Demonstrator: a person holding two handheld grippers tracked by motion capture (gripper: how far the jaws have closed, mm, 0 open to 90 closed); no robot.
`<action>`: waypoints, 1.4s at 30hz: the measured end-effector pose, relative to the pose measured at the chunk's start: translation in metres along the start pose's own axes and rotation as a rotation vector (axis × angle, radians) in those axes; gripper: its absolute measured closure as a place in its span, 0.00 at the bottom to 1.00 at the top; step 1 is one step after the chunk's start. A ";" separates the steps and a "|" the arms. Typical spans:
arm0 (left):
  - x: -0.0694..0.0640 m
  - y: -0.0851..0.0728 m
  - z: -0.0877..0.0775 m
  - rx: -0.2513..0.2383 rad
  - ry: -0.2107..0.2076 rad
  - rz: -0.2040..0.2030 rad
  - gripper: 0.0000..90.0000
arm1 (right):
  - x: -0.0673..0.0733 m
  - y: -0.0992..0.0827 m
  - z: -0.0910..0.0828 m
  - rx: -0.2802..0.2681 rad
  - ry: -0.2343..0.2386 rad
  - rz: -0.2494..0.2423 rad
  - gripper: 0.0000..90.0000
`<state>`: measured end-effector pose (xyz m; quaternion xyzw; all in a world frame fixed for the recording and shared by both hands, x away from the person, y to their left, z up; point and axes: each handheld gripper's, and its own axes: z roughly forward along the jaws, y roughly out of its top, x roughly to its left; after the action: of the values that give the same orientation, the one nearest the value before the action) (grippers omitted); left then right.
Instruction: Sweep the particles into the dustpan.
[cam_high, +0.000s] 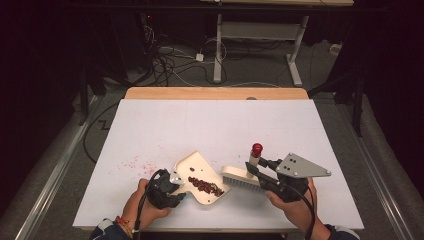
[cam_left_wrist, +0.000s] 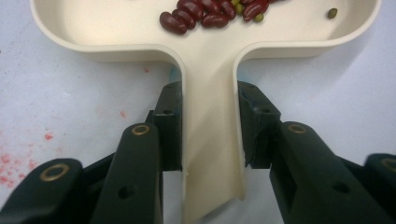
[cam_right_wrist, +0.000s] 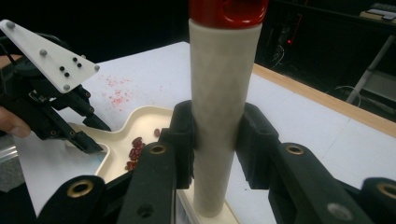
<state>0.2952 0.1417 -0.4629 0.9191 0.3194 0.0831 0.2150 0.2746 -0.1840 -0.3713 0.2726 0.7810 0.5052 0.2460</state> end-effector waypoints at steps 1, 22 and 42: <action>0.000 0.000 0.000 0.002 0.001 0.000 0.71 | 0.000 0.000 0.001 -0.001 -0.006 -0.007 0.78; 0.001 0.001 0.005 -0.003 -0.008 -0.027 0.71 | 0.017 0.019 0.029 -0.031 0.066 -0.041 0.78; 0.001 0.001 0.006 -0.014 -0.015 -0.037 0.71 | 0.030 0.031 0.103 -0.062 0.007 -0.091 0.78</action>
<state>0.2984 0.1398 -0.4684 0.9121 0.3343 0.0746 0.2253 0.3258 -0.0858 -0.3838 0.2271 0.7775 0.5184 0.2743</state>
